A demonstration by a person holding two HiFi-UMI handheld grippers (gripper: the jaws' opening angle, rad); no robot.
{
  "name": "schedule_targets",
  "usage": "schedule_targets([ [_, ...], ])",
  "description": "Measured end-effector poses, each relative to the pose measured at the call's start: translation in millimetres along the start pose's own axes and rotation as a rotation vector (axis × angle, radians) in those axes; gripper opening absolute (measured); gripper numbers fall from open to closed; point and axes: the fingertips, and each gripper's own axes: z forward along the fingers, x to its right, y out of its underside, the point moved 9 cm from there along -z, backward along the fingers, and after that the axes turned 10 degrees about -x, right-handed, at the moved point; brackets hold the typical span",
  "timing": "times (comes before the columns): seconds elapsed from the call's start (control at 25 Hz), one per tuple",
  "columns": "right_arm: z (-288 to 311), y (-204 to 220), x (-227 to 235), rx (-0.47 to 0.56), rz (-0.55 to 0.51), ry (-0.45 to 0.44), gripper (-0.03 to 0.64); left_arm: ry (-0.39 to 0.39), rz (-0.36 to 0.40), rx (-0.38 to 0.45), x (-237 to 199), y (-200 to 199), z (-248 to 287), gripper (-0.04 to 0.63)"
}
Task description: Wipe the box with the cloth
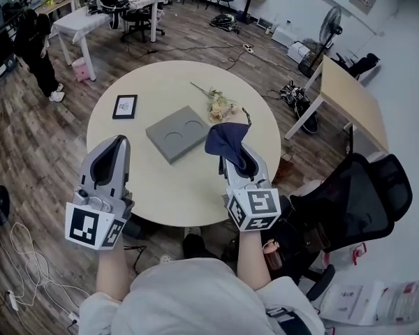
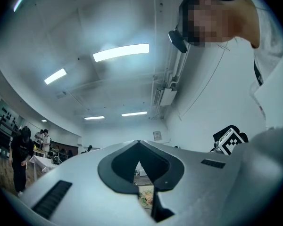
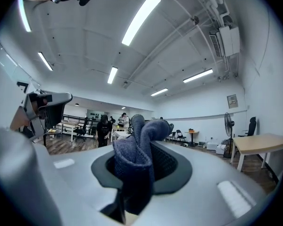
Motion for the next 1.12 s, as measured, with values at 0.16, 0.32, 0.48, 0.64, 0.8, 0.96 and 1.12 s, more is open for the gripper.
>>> schedule_targets([
  [0.16,-17,-5,-6,0.03,-0.005,0.02,0.1,0.01,0.002,0.008,4,-4,-8,0.003],
  [0.32,-33,-6,-13,0.052,-0.007,0.032,0.1,0.019,0.006,0.019,8,-7,-18,0.003],
  [0.48,-43,-7,-20,0.069,-0.009,0.049,0.1,0.024,0.008,0.023,9,-10,-27,0.003],
  [0.64,-51,-6,-25,0.079,-0.004,0.057,0.1,0.025,0.009,0.025,11,-11,-34,0.003],
  [0.8,-55,-8,-30,0.086,-0.005,0.056,0.1,0.027,0.008,0.028,12,-13,-40,0.003],
  [0.96,-57,-10,-33,0.094,0.002,0.056,0.1,0.029,0.006,0.032,11,-15,-43,0.003],
  [1.12,-57,-11,-34,0.099,0.001,0.057,0.1,0.029,0.007,0.035,10,-16,-44,0.003],
])
